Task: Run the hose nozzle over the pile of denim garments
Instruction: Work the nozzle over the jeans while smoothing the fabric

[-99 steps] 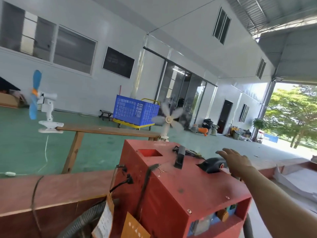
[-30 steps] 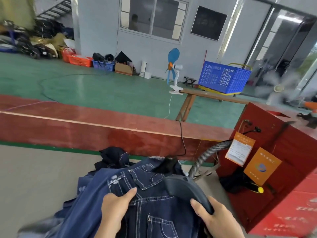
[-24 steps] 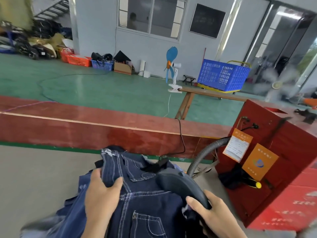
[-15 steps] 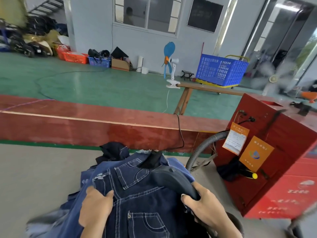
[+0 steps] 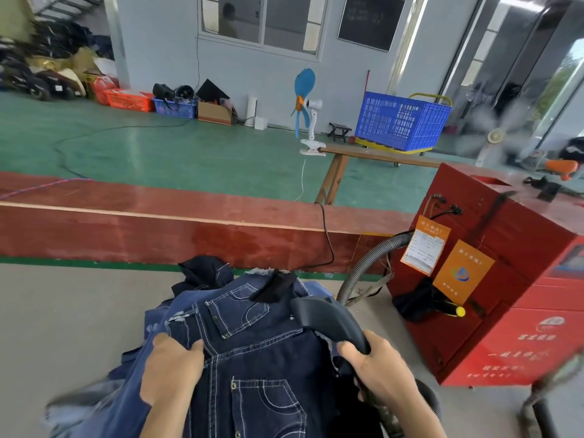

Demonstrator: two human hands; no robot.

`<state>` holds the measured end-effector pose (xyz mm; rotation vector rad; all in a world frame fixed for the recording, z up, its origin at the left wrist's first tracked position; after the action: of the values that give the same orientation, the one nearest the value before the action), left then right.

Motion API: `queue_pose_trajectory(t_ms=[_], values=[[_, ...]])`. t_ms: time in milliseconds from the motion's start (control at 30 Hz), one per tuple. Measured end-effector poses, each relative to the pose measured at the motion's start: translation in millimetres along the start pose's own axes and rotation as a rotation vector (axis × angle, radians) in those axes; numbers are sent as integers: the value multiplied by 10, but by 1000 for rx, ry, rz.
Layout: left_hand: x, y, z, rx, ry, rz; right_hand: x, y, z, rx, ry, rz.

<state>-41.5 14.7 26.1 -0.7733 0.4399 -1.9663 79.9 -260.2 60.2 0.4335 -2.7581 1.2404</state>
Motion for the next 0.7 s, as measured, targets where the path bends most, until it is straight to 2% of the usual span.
queue_pose_trajectory(t_ms=[167,267,367,400,467,500,567,633,700], values=[[-56,-103,109,111,191,132,183,-360,-107,44,-93,159],[-74,-55,47,41,108,108,235,-392,-117,136,-109,141],[-36,42,-19,-116,0,85,199,-211,-95,275,-134,14],[-16,62,11,-169,47,122,178,-131,-90,295,-141,-33],[44,102,145,-173,295,192,132,-6,-94,350,-152,-74],[71,156,207,-155,443,163,108,24,-98,375,-150,-73],[112,336,234,-220,649,-23,73,37,-105,386,-123,-57],[120,546,127,-455,699,-250,66,17,-104,412,-104,-21],[82,660,-9,-630,648,-365,77,-38,-106,433,-90,58]])
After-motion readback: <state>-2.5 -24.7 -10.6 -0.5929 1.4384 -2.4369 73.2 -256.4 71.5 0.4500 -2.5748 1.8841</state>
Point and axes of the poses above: each hand's wrist, its own x-axis away from the middle knuckle, its own y-axis out of the palm, z = x × y, the point moved 3 cm from there along -x, towards the middle knuckle, and after that the axes turned 1 degree about x, right-handed, at the moved point
